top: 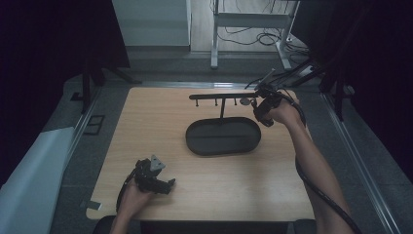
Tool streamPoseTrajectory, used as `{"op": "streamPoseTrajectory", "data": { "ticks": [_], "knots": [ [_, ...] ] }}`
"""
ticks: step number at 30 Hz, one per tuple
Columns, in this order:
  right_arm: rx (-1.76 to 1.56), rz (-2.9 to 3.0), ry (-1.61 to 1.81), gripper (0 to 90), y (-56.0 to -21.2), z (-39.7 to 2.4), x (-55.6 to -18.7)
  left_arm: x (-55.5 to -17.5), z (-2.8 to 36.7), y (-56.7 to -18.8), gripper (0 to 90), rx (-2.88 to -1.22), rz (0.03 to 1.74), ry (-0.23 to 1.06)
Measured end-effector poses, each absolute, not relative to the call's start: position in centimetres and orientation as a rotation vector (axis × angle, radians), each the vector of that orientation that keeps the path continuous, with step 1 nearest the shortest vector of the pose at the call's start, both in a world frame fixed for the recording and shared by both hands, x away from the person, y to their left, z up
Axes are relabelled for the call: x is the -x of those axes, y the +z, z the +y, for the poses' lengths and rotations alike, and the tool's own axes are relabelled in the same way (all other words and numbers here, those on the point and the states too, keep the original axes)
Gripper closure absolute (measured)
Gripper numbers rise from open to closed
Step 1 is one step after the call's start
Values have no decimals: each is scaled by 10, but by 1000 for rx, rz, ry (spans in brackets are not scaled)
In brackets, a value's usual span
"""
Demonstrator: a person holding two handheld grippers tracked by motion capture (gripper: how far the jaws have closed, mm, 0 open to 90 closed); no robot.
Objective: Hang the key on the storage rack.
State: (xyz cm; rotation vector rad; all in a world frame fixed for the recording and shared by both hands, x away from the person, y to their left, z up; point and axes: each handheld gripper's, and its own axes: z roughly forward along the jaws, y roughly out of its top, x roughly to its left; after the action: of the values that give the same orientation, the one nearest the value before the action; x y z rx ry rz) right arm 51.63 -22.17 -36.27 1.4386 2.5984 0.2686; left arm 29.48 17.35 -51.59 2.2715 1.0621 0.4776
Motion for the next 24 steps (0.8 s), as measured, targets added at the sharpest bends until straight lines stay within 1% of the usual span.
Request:
{"op": "streamPoseTrajectory", "data": {
  "ticks": [4,5,7,9,11,12,13,15,16,18,19,24],
  "knots": [
    [-1424,2604,309,468,-367,-225,-514,-295,173,-517,0,-2261,1067,477],
    [-1411,2603,325,437,-367,-226,-513,-295,173,-517,0,-2260,1067,477],
    [-1370,2583,397,344,-363,-230,-511,-295,173,-517,0,-2262,1066,474],
    [-1361,2589,412,329,-362,-231,-510,-295,173,-517,0,-2262,1065,475],
    [-1313,2602,440,258,-356,-231,-505,-295,172,-517,0,-2262,1065,473],
    [-1313,2602,440,258,-356,-231,-505,-295,172,-517,0,-2262,1065,473],
    [-1285,2610,453,230,-354,-231,-501,-295,172,-517,0,-2261,1067,473],
    [-1275,2614,451,215,-353,-231,-499,-295,172,-516,0,-2262,1066,476],
    [-1261,2625,466,176,-351,-232,-495,-295,172,-516,0,-2263,1066,476],
    [-1258,2624,473,165,-351,-233,-493,-295,173,-516,0,-2261,1067,477],
    [-1235,2637,478,138,-351,-234,-488,-295,172,-517,0,-2259,1070,474],
    [-1218,2627,520,131,-349,-245,-477,-295,173,-517,0,-2256,1073,468]
  ]
}}
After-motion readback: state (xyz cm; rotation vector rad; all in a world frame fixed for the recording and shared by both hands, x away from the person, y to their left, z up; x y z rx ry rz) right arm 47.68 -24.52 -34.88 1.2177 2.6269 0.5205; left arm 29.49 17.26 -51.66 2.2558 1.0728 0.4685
